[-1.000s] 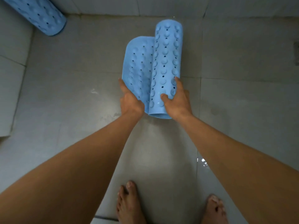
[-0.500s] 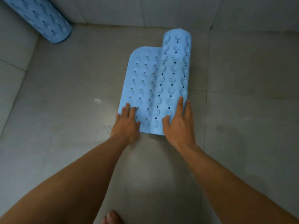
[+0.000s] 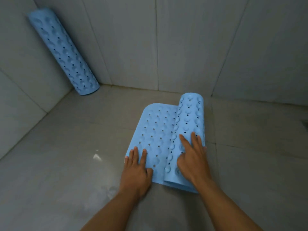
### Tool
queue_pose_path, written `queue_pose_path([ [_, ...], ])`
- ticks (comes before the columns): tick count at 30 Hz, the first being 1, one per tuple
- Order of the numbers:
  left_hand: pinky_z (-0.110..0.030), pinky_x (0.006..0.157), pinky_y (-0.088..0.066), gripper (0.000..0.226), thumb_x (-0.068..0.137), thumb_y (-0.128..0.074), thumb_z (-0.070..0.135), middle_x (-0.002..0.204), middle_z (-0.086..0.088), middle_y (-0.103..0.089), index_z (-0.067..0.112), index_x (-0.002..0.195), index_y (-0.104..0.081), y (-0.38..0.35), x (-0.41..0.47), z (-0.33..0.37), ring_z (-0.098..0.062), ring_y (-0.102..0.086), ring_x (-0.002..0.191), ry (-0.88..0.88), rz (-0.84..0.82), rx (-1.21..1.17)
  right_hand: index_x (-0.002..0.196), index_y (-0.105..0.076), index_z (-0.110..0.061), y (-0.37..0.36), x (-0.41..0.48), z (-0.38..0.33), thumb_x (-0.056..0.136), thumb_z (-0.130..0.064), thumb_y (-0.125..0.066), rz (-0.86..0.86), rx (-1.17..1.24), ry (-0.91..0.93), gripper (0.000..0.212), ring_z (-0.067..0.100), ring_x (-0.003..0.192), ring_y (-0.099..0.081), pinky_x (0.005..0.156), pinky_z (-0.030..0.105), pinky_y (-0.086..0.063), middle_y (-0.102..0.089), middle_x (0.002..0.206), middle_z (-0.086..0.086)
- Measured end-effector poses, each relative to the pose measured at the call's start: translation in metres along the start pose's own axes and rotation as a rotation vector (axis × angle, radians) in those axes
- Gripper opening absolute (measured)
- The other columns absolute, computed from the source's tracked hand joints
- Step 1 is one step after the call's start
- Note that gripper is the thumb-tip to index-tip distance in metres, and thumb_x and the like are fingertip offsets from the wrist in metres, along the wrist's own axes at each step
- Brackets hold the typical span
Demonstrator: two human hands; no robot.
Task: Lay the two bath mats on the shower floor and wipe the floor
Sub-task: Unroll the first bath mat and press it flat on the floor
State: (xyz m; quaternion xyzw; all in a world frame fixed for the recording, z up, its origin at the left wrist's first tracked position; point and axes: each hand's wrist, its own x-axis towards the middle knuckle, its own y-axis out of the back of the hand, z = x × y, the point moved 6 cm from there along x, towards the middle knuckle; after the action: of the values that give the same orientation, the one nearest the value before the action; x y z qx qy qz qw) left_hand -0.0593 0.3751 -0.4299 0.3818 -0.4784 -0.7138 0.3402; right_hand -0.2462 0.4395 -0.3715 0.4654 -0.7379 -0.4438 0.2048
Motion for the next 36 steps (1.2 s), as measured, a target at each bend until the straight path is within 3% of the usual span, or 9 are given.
queue_pose_path([
  [3,-0.044,0.122,-0.001,0.069,0.094,-0.039,0.040,0.165,-0.018,0.003,0.014,0.155,-0.020,0.017,0.016,0.007,-0.033,0.003,0.152,0.076,0.048,-0.027,0.153,-0.032,-0.027,0.012,0.001,-0.005,0.096,-0.033,-0.043,0.043,0.072,-0.080,0.058,0.024,0.153,0.004,0.121,0.055,-0.009,-0.002,0.167,0.005],
  [5,-0.048,0.122,-0.001,0.063,0.098,-0.037,0.037,0.165,-0.016,0.006,0.019,0.155,-0.018,0.021,0.034,0.013,-0.034,0.004,0.152,0.062,0.075,-0.048,0.149,-0.034,-0.028,0.012,0.005,-0.006,0.094,-0.045,-0.053,0.054,0.065,-0.095,0.060,0.024,0.152,0.000,0.120,0.053,-0.016,-0.005,0.166,0.005],
  [9,-0.048,0.121,0.012,0.066,0.099,-0.011,0.062,0.164,-0.008,0.021,0.036,0.157,0.008,-0.001,0.056,0.017,-0.028,0.021,0.150,-0.048,-0.036,-0.025,0.150,-0.026,-0.030,0.003,0.006,-0.005,0.084,-0.061,-0.063,0.054,0.020,-0.076,0.081,0.025,0.152,0.000,0.119,0.051,-0.021,-0.002,0.164,0.007],
  [12,-0.047,0.120,0.014,0.103,0.063,0.031,0.083,0.162,-0.007,0.025,0.039,0.154,0.014,-0.007,0.056,0.011,-0.026,0.024,0.149,-0.077,-0.014,0.016,0.155,-0.015,-0.036,-0.001,0.003,-0.004,0.085,-0.060,-0.064,0.043,-0.002,-0.055,0.088,0.025,0.152,0.009,0.121,0.052,-0.014,0.009,0.165,0.006],
  [15,-0.044,0.119,0.014,0.114,0.048,0.044,0.079,0.163,-0.006,0.024,0.039,0.152,0.018,-0.008,0.058,0.000,-0.026,0.023,0.150,-0.072,0.016,0.045,0.154,-0.016,-0.041,-0.006,0.005,-0.006,0.089,-0.053,-0.063,-0.004,0.000,-0.069,0.081,0.025,0.151,0.016,0.121,0.055,-0.012,0.016,0.164,0.004],
  [22,-0.047,0.120,0.012,0.102,0.063,0.029,0.081,0.162,-0.004,0.027,0.037,0.154,0.019,-0.001,0.058,-0.011,-0.029,0.023,0.149,-0.030,-0.017,0.057,0.152,-0.027,-0.040,-0.013,0.013,-0.030,0.090,-0.047,-0.062,-0.039,-0.047,-0.051,0.072,0.028,0.151,0.019,0.120,0.058,-0.008,0.018,0.164,0.004],
  [25,-0.048,0.121,0.011,0.072,0.092,0.001,0.069,0.162,-0.004,0.027,0.037,0.154,0.018,0.004,0.062,-0.031,-0.029,0.022,0.150,0.021,-0.044,0.075,0.151,-0.031,-0.038,-0.013,0.019,-0.033,0.088,-0.047,-0.065,-0.029,-0.017,-0.018,0.072,0.027,0.152,0.014,0.121,0.055,-0.012,0.015,0.165,0.003],
  [27,-0.048,0.121,0.011,0.068,0.098,-0.011,0.064,0.162,-0.003,0.028,0.037,0.154,0.018,0.009,0.066,-0.044,-0.028,0.023,0.149,0.032,-0.069,0.077,0.151,-0.031,-0.037,-0.014,0.022,-0.035,0.088,-0.046,-0.065,-0.030,0.013,-0.015,0.072,0.026,0.152,0.011,0.121,0.054,-0.016,0.014,0.165,0.003],
  [36,-0.049,0.120,0.014,0.072,0.094,-0.009,0.068,0.161,-0.004,0.030,0.038,0.154,0.018,0.010,0.071,-0.051,-0.030,0.025,0.148,-0.036,-0.073,0.080,0.154,-0.023,-0.037,-0.025,0.019,-0.045,0.090,-0.041,-0.061,-0.011,-0.025,-0.066,0.075,0.029,0.151,0.016,0.118,0.059,-0.019,0.021,0.164,0.006],
])
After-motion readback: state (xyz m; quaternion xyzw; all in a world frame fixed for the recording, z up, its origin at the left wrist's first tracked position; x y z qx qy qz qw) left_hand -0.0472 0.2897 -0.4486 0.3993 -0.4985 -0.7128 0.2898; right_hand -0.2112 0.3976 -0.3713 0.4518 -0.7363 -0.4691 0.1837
